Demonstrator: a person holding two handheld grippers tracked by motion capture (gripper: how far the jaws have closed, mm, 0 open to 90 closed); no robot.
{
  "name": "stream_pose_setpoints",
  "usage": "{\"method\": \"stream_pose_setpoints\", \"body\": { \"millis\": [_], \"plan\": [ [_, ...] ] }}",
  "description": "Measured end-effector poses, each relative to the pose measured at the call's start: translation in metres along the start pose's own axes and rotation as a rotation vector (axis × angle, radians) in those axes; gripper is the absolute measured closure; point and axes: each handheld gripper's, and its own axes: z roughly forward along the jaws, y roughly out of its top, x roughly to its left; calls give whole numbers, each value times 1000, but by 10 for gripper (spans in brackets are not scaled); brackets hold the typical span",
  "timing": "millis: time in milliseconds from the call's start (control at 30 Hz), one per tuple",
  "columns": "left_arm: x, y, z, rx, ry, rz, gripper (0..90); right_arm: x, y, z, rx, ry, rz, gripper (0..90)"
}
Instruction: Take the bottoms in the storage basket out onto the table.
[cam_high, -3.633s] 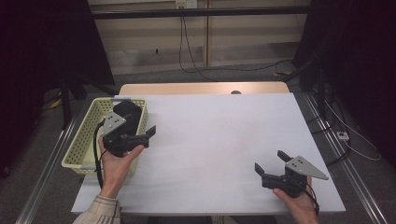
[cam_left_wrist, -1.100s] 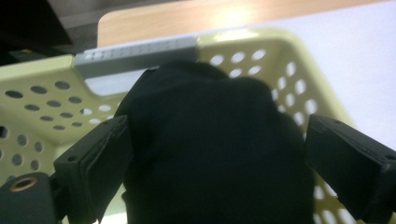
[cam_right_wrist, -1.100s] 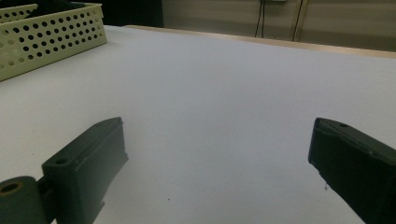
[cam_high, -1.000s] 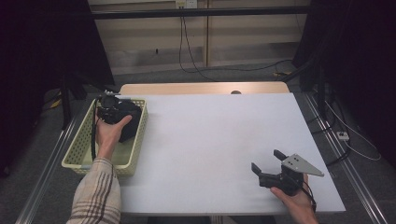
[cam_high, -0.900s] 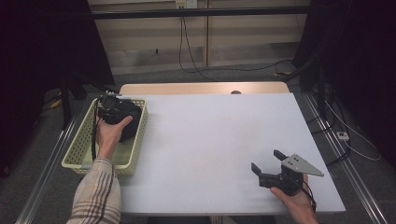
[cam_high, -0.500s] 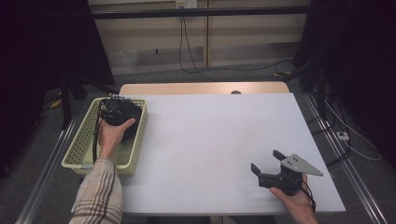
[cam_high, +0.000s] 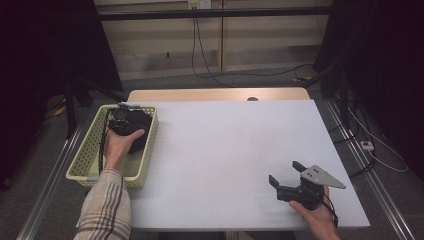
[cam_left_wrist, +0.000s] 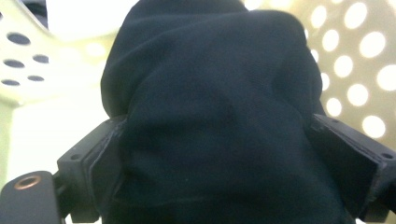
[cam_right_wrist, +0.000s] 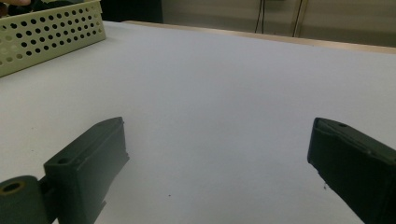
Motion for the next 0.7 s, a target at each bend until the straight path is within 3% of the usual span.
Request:
{"method": "stream_pose_setpoints", "body": {
  "millis": [100, 200, 333, 467, 567, 700],
  "plan": [
    [1, -2, 2, 48, 10, 10, 105, 0, 0, 0, 0, 0, 0, 46],
    [3, -3, 3, 63, -5, -9, 120, 0, 0, 0, 0, 0, 1, 46],
    [2, -3, 4, 109, -5, 23, 131, 0, 0, 0, 1, 1, 1, 46],
    [7, -7, 5, 147, -60, -43, 161, 1, 0, 0, 5, 3, 6, 47],
    [6, -8, 2, 170, -72, -28, 222, 1, 0, 0, 6, 2, 7, 47],
    [4, -10, 0, 154, -71, -33, 340, 1, 0, 0, 6, 2, 3, 47]
  ]
}}
